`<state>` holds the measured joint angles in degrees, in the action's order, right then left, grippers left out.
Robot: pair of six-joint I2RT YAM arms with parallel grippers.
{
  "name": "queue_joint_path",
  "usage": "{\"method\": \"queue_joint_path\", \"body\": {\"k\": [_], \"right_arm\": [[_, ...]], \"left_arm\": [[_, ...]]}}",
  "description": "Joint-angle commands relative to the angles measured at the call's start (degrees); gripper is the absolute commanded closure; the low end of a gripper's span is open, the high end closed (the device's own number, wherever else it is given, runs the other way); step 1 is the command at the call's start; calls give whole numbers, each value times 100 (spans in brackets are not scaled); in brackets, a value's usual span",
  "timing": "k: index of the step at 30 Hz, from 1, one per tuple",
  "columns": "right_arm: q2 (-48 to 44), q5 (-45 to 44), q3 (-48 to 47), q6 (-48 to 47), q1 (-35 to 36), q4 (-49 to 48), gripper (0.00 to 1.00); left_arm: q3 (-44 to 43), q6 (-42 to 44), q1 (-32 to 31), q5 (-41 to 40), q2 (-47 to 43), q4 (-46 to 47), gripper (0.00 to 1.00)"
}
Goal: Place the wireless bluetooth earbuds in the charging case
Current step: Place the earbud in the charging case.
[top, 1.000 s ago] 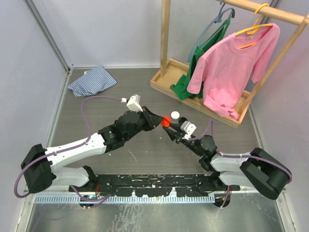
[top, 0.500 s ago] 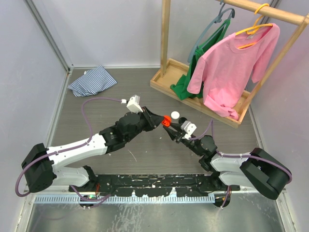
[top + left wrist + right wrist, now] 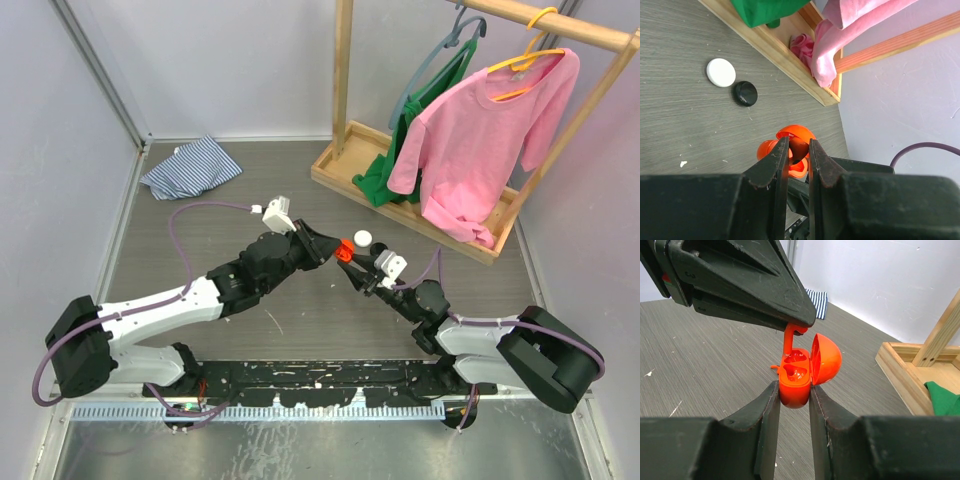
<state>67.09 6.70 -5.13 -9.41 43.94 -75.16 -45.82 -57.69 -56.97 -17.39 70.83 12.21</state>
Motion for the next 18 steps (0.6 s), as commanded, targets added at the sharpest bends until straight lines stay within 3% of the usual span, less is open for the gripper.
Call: {"method": "queue_joint_path", "body": {"k": [1, 18], "right_arm": [[-156, -24, 0, -107, 43, -465, 99], [-200, -42, 3, -105, 46, -456, 99]], "left_arm": [[-10, -12, -53, -188, 22, 389, 98], [47, 55, -169, -448, 127, 309, 96]]}}
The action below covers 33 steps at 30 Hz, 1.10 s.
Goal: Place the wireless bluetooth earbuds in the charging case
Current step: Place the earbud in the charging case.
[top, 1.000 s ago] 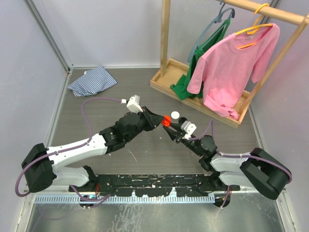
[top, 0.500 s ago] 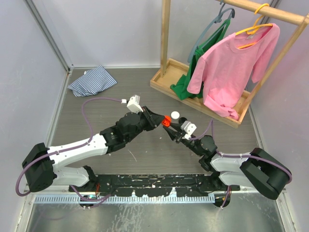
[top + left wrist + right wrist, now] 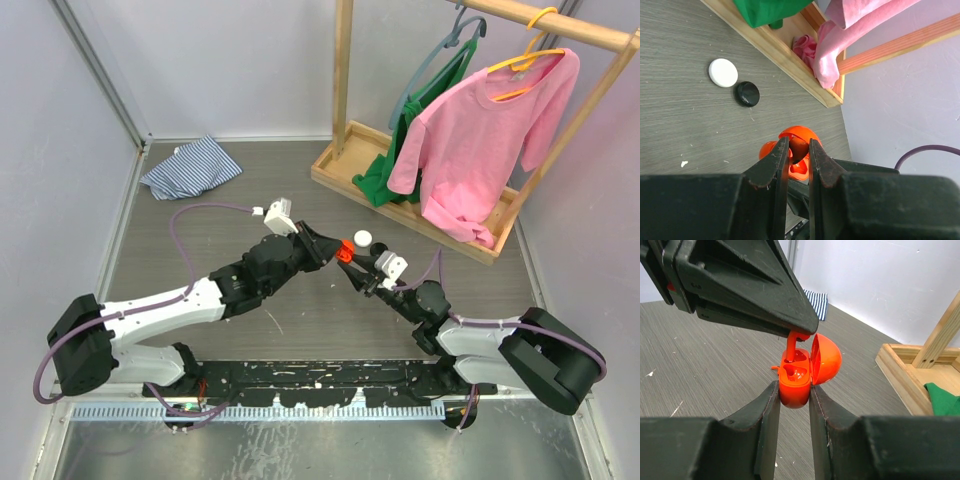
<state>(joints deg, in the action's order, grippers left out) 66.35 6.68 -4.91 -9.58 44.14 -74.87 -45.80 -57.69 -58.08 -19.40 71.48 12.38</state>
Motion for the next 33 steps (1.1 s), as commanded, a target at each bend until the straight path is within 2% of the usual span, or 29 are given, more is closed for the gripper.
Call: {"method": "queue_joint_path", "body": {"k": [1, 9, 21, 33], "right_arm": [[-130, -35, -18, -92, 29, -483, 99], [-140, -86, -19, -88, 25, -481, 99], [-149, -98, -17, -70, 24, -485, 99], [-86, -2, -36, -9, 24, -511, 99]], "left_arm": [[42, 58, -77, -255, 71, 303, 96], [90, 184, -276, -537, 79, 313, 94], [131, 359, -416, -898, -135, 111, 75], [177, 436, -419, -1013, -472, -134, 63]]}}
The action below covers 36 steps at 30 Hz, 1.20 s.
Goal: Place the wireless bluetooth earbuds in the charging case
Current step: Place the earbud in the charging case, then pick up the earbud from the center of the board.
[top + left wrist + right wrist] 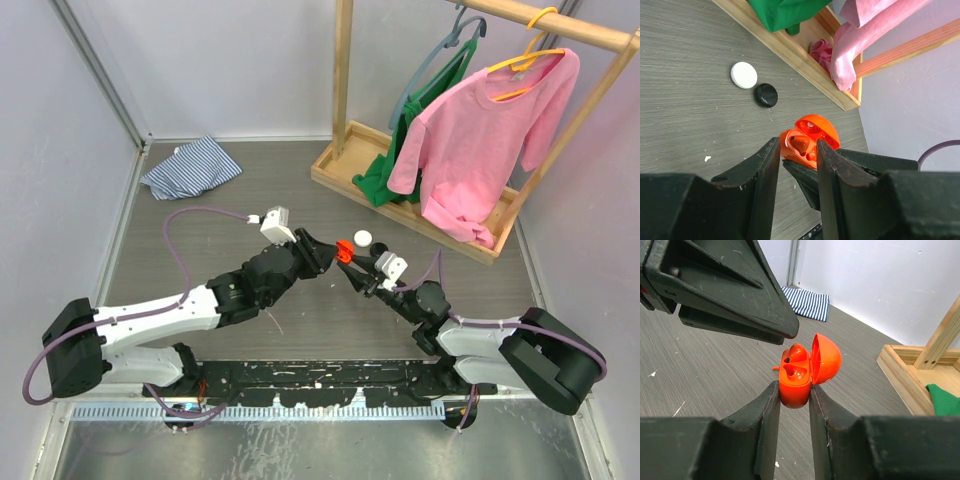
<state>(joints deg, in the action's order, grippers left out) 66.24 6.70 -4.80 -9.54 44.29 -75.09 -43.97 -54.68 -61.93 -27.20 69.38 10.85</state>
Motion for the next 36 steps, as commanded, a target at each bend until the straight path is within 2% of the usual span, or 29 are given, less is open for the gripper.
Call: {"method": "queue_joint_path", "body": {"k": [1, 8, 13, 17, 28, 36], "right_arm": [[-72, -2, -47, -13, 9, -489, 99], [-59, 67, -62, -4, 4, -481, 99], [-23, 85, -85, -1, 6, -446, 99], [-17, 78, -93, 5, 10, -416, 99], [30, 50, -100, -22, 9, -415, 99], [30, 64, -104, -17, 8, -410, 99]], "left_arm": [[-13, 159, -34, -234, -290, -9, 62], [-162, 673, -30, -330, -560, -624, 48], [-421, 1189, 14, -616, -748, -1585, 40], [-582, 1693, 278, -545, -719, -2282, 35], [-1000, 3038, 1919, 1521, 19, -3056, 34], [-1618, 4551, 2536, 2239, 944, -3546, 33]]}}
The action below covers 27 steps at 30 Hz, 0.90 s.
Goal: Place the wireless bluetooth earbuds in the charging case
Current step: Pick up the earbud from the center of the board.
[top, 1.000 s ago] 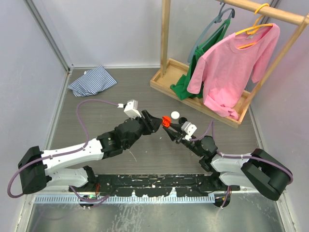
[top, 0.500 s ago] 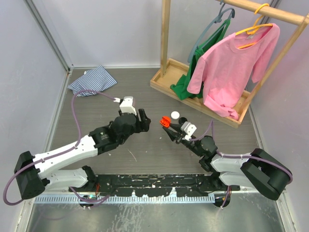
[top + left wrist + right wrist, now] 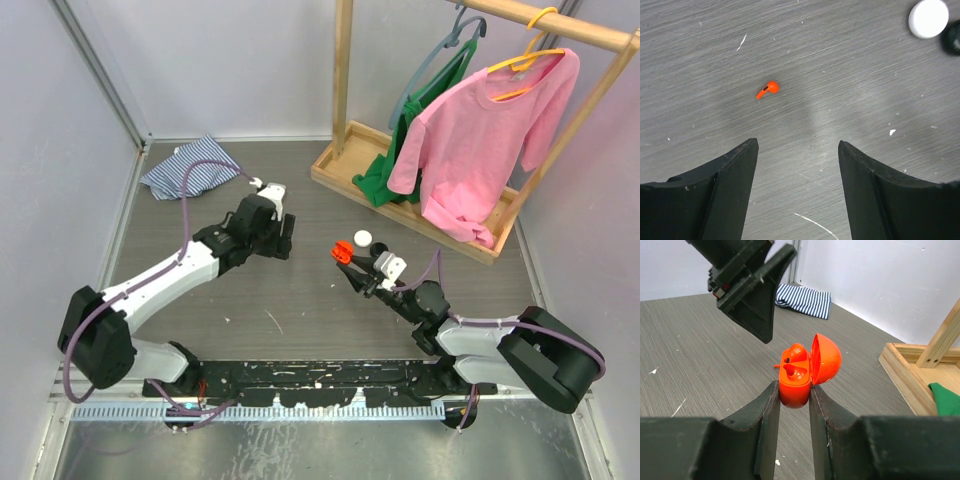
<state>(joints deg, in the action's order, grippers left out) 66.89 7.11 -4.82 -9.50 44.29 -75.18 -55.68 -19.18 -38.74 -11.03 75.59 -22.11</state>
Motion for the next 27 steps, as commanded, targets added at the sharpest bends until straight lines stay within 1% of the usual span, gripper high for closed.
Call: {"method": "queue_joint_path", "body": {"k": [1, 9, 15, 23, 27], "right_arm": [[-36, 38, -103, -18, 7, -401, 99], [-50, 63, -93, 11, 10, -410, 99], [-45, 60, -98, 24, 12, -419, 99], [-44, 53, -98, 14, 9, -423, 99], [-39, 29, -92, 1, 11, -419, 99]], "left_arm": [[-508, 1120, 283, 765, 444, -258, 33], [-791, 2160, 732, 1270, 1347, -427, 33], [-1212, 3059, 838, 1240, 2030, -800, 35], [-1943, 3644, 1044, 1684, 2704, -1389, 40], [-2332, 3809, 1043, 1611, 3052, -1667, 45]]}}
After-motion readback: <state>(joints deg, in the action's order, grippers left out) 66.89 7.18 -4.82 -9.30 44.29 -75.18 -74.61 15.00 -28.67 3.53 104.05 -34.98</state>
